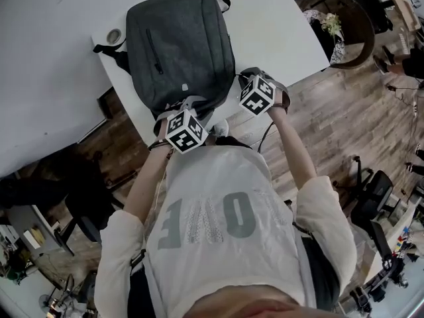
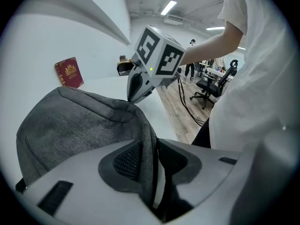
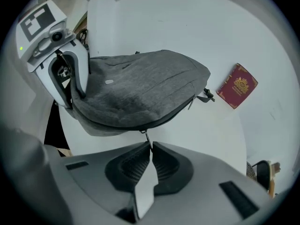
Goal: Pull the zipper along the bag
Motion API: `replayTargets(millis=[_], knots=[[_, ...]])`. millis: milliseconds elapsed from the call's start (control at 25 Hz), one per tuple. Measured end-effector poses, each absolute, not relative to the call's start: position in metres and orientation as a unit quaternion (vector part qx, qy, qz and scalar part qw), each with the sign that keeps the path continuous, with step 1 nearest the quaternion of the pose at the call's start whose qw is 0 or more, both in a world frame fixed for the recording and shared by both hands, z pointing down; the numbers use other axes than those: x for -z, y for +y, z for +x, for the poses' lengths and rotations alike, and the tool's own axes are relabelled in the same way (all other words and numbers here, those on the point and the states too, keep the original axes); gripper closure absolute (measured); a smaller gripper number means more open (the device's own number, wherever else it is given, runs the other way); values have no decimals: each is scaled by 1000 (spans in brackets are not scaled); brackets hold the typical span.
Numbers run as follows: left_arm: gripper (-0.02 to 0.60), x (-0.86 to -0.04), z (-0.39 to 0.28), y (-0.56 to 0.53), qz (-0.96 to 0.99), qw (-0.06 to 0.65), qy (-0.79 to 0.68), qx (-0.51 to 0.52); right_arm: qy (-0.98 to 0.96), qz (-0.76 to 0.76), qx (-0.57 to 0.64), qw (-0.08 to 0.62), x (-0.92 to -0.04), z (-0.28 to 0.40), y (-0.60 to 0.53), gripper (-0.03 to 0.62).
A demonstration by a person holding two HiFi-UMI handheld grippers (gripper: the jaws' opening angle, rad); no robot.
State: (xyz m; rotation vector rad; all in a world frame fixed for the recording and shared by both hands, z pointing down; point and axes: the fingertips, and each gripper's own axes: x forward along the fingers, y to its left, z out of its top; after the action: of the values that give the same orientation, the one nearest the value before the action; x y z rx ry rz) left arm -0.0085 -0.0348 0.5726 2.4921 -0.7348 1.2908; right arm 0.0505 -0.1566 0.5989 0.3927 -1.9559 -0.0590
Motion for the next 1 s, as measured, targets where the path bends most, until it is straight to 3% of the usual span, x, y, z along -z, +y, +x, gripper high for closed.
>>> replayTargets(millis=[1000], knots=[[454,-581,-5,-37,846,150,-259,-442,-829,170,105,522,-582,2,-296,543]])
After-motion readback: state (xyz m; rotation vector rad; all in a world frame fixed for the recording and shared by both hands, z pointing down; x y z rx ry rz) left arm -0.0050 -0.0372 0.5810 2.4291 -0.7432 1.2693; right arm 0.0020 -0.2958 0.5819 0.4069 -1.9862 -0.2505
